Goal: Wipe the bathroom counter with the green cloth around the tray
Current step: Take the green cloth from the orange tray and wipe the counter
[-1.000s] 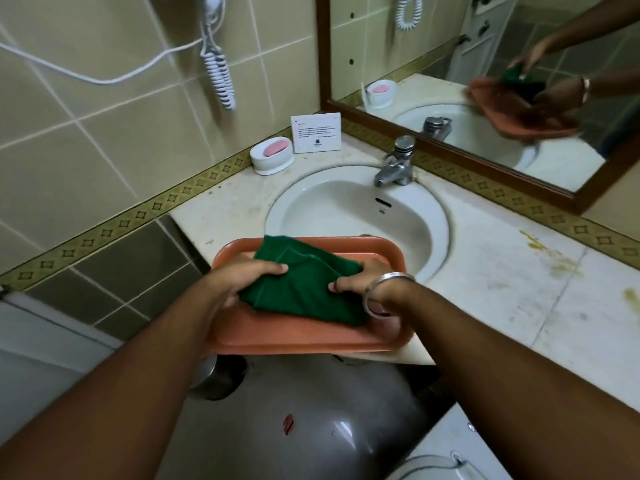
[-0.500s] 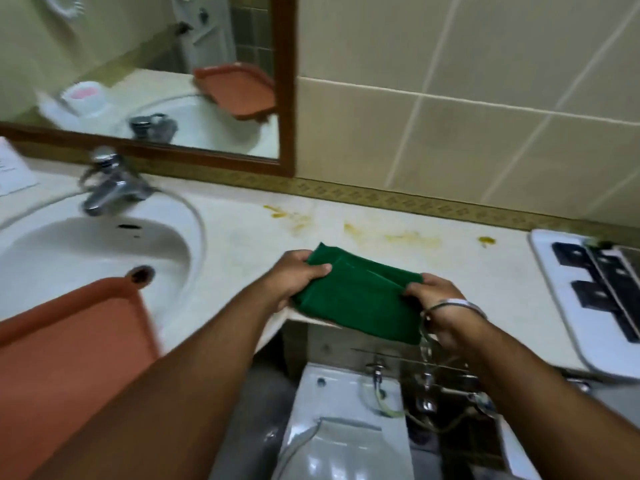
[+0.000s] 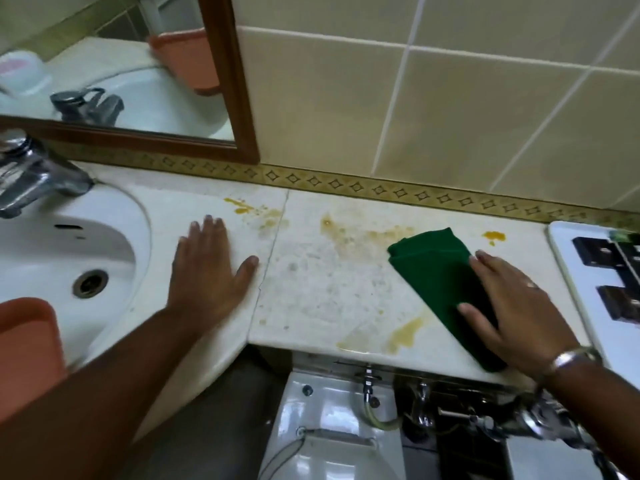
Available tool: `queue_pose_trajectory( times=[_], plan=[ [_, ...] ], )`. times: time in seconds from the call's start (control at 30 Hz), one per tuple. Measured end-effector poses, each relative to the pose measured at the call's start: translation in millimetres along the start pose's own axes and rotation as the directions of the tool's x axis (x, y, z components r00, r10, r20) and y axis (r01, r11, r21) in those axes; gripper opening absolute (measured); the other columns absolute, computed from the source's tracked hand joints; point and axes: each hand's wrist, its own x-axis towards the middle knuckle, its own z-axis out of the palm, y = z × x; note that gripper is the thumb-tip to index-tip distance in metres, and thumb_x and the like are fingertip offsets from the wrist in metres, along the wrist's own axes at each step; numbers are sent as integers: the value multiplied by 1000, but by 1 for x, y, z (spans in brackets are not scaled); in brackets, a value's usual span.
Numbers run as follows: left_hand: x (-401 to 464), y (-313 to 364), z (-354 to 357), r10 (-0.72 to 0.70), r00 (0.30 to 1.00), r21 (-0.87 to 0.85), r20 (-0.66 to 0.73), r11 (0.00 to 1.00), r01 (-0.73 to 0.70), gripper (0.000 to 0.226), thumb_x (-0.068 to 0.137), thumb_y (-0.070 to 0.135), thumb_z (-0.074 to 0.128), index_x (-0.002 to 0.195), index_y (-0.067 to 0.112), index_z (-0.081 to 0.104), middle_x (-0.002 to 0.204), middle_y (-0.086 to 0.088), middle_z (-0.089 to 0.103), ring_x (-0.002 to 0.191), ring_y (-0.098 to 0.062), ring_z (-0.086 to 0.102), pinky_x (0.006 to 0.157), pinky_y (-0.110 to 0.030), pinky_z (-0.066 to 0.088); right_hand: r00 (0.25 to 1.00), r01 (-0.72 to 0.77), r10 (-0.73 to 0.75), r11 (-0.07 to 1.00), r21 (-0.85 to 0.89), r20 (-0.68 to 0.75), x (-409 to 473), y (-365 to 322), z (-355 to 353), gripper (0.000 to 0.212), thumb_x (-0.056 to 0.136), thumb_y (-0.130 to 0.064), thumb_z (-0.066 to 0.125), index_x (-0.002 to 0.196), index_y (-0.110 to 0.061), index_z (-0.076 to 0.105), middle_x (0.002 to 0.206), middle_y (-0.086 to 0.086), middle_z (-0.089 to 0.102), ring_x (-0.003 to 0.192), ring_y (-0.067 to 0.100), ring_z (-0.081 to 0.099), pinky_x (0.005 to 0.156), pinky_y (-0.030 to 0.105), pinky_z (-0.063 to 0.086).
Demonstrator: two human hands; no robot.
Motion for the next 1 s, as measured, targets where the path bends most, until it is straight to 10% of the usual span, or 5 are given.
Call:
queue_pose_trajectory(
  times=[0.2, 0.53, 0.77, 0.9, 1.0],
  plan=[
    [19, -30, 17, -25, 999, 146, 41, 989, 19, 100, 86, 74, 22, 150, -2, 19, 159, -26, 18, 146, -41, 17, 118, -53, 17, 966, 161, -146, 986, -51, 215, 57, -18, 40, 72, 86, -59, 8, 148, -26, -6, 157, 0, -10, 147, 22, -3, 117, 33, 1],
    [29, -42, 31, 16, 999, 224, 41, 974, -24, 100, 84, 78, 23, 145, -2, 27, 151, -29, 31, 138, -45, 30, 109, -60, 28, 996, -46, 51, 997, -63, 76, 121, -24, 57, 72, 86, -57, 1, 152, -30, 7, 161, 9, 10, 146, 31, 14, 118, 41, 13],
    [29, -37, 29, 6, 999, 210, 42, 978, -14, 101, 83, 77, 19, 149, 0, 26, 156, -25, 26, 143, -41, 25, 114, -55, 23, 853, 519, -506, 849, -99, 131, 152, -172, 69, 60, 94, -46, 24, 150, -29, 14, 158, 16, 19, 142, 39, 21, 114, 50, 15],
    [26, -35, 24, 10, 999, 189, 38, 982, -17, 101, 83, 77, 21, 149, 1, 25, 157, -24, 26, 145, -40, 23, 116, -54, 20, 696, 704, -681, 709, -30, 226, 66, -89, 56, 56, 96, -48, 24, 150, -34, 22, 158, 11, 23, 143, 35, 24, 115, 51, 24],
    [27, -36, 24, 8, 999, 185, 36, 983, -14, 102, 83, 77, 22, 149, 0, 25, 156, -25, 27, 145, -40, 23, 115, -54, 21, 750, 644, -605, 759, -89, 267, 67, -14, 39, 54, 97, -49, 20, 149, -35, 24, 155, 13, 30, 141, 35, 29, 110, 42, 26]
  ],
)
